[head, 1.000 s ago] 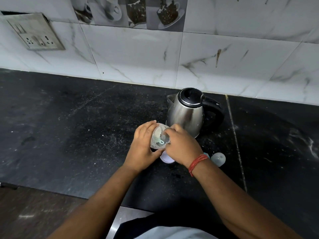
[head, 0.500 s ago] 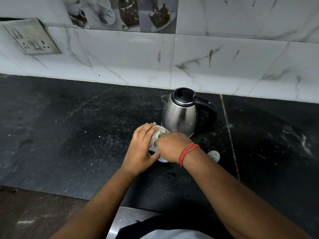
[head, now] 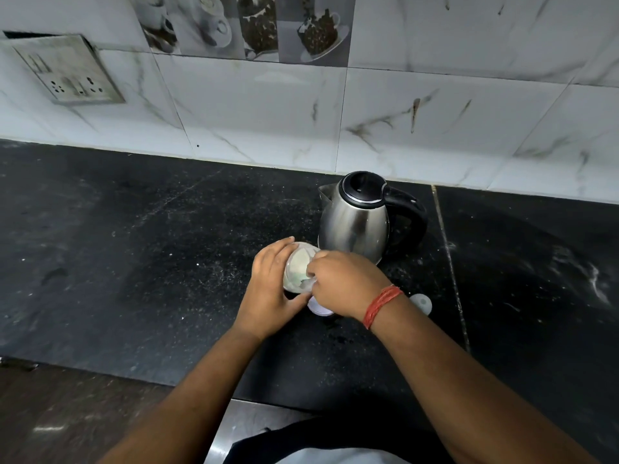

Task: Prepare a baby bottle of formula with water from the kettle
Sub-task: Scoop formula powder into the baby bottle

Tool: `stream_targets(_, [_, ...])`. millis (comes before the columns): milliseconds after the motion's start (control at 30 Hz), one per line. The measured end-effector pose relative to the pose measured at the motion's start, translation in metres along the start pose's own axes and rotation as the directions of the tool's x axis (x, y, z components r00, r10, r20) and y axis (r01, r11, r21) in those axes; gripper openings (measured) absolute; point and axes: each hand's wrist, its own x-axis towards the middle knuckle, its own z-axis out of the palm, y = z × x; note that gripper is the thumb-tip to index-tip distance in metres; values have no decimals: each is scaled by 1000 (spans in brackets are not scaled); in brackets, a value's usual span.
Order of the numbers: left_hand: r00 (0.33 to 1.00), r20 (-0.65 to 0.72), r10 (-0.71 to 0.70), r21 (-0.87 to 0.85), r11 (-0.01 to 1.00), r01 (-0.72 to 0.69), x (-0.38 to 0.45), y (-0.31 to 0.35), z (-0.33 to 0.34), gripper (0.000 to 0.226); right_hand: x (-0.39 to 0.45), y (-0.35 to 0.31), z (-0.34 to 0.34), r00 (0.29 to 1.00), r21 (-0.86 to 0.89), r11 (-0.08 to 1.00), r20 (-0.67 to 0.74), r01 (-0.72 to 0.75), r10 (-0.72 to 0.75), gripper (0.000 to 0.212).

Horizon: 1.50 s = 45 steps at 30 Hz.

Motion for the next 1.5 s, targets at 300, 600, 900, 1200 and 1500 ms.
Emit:
stream_targets(300, [995, 7, -99, -131, 987, 99, 2, -2, -3, 95, 0, -1, 3, 923, -58, 996, -374, 68, -85, 27])
stream_targets(600, [1000, -18, -8, -89, 996, 7, 9, 2, -4, 88, 4, 2, 3, 909, -64, 996, -409, 61, -82, 21])
stream_targets(900, [1000, -4, -3, -67, 998, 3, 9, 0, -2, 90, 7, 1, 2, 963, 342, 936, -217, -80, 161, 6])
stream_targets(1200, [993, 16, -117, -74, 990, 118, 5, -8, 0, 94, 3, 8, -3, 891, 853, 497, -91, -161, 444, 10])
stream_targets(1500, [965, 40, -258, -156, 953, 261, 0, -10, -1, 93, 3, 12, 7, 847, 915, 368, -61, -164, 529, 12])
